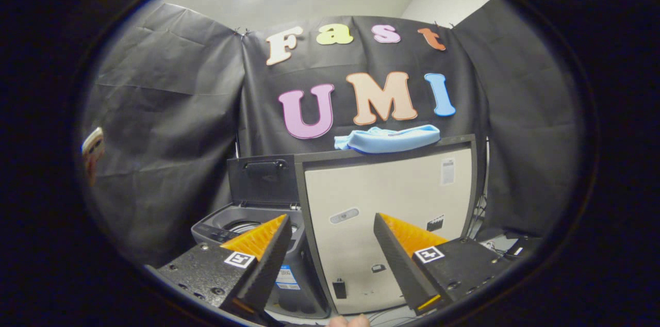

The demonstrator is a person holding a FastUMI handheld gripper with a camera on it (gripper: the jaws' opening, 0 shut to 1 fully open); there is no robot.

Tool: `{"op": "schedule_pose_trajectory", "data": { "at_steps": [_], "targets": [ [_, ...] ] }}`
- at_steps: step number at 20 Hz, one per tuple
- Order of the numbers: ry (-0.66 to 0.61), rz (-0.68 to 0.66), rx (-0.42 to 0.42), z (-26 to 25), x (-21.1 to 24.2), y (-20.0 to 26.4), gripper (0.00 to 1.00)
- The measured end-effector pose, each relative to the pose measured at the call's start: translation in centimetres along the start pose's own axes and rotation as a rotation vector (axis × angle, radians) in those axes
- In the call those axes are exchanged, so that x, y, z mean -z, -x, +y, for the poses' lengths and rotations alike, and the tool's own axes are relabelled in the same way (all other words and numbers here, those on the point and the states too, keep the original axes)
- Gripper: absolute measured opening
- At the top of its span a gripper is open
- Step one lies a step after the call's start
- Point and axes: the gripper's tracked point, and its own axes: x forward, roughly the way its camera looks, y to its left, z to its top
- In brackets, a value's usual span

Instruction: Put the clothes into the washing machine and then close the washing machine lid.

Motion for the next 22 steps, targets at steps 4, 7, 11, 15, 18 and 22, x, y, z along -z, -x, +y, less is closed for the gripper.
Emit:
{"op": "schedule_pose_trajectory", "data": {
  "at_steps": [4, 7, 11, 15, 18, 22],
  "targets": [
    [0.044, 0.024, 0.037, -1.2, -2.6, -2.2, 0.97],
    [0.077, 0.013, 0.057, -1.9, -6.1, -4.2, 0.97],
    [0.081, 0.026, 0.075, -2.9, -9.2, -7.7, 0.97],
    [0.120, 0.041, 0.111, -4.4, -11.9, -11.3, 0.98],
    [0.152, 0.081, 0.139, -6.2, -12.8, -14.8, 0.99],
    [0.086, 0.180, 0.179, -8.6, -12.3, -19.5, 1.00]
  ]
}}
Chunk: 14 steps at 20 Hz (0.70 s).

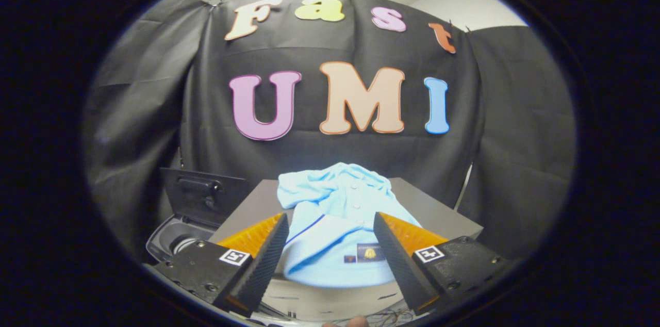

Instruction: Put the clothes into the washing machine and then close the washing machine lid.

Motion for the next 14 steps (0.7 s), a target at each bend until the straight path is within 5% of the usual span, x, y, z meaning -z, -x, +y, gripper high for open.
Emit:
{"op": "schedule_pose_trajectory", "data": {
  "at_steps": [10, 11, 14],
  "targets": [
    [0.039, 0.298, 0.071, -3.0, 4.4, -6.4, 1.00],
    [0.011, 0.253, 0.071, -2.9, 3.6, -7.0, 0.99],
    [0.004, 0.272, 0.071, -3.2, 3.7, -7.3, 0.62]
  ]
}}
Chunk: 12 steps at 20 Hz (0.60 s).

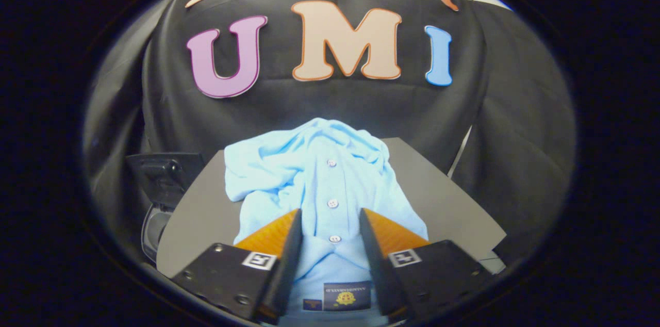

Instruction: Put the clothes into the washing machine and then close the washing machine lid.

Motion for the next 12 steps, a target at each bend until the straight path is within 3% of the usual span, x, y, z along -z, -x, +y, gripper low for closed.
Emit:
{"op": "schedule_pose_trajectory", "data": {
  "at_steps": [2, 3, 4, 7, 9, 12],
  "targets": [
    [-0.002, 0.034, 0.024, -0.4, 0.1, 0.3, 0.37],
    [-0.014, 0.045, 0.038, -0.4, 0.2, 0.3, 0.32],
    [-0.016, 0.057, 0.043, -0.2, 0.1, 0.8, 0.21],
    [0.013, -0.038, 0.056, 0.6, -2.7, 2.3, 0.11],
    [0.004, -0.133, 0.023, 2.6, -5.4, 3.9, 0.09],
    [-0.001, -0.172, -0.050, 6.5, -8.0, 5.6, 0.09]
  ]
}}
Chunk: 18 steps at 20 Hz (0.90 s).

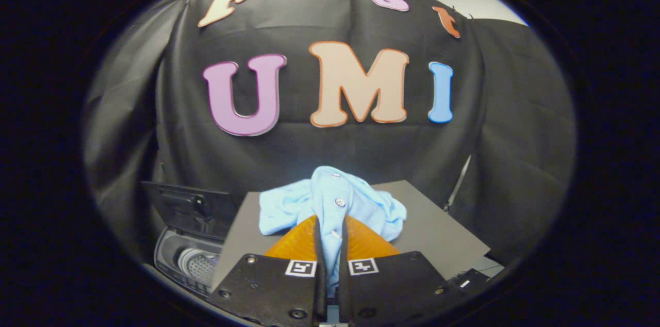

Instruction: Put the clothes into the washing machine and then close the washing machine lid.

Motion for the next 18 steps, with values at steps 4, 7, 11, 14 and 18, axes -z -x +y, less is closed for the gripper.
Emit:
{"op": "schedule_pose_trajectory", "data": {
  "at_steps": [4, 7, 11, 14, 18],
  "targets": [
    [0.030, -0.028, -0.080, 5.3, -2.6, 1.7, 0.09],
    [0.000, -0.049, -0.153, 10.2, -4.1, 2.3, 0.09],
    [-0.043, -0.032, -0.240, 16.2, -4.2, 2.4, 0.09],
    [-0.090, -0.003, -0.313, 20.9, -3.6, 2.2, 0.09],
    [-0.056, 0.035, -0.372, 25.9, -1.8, 1.2, 0.09]
  ]
}}
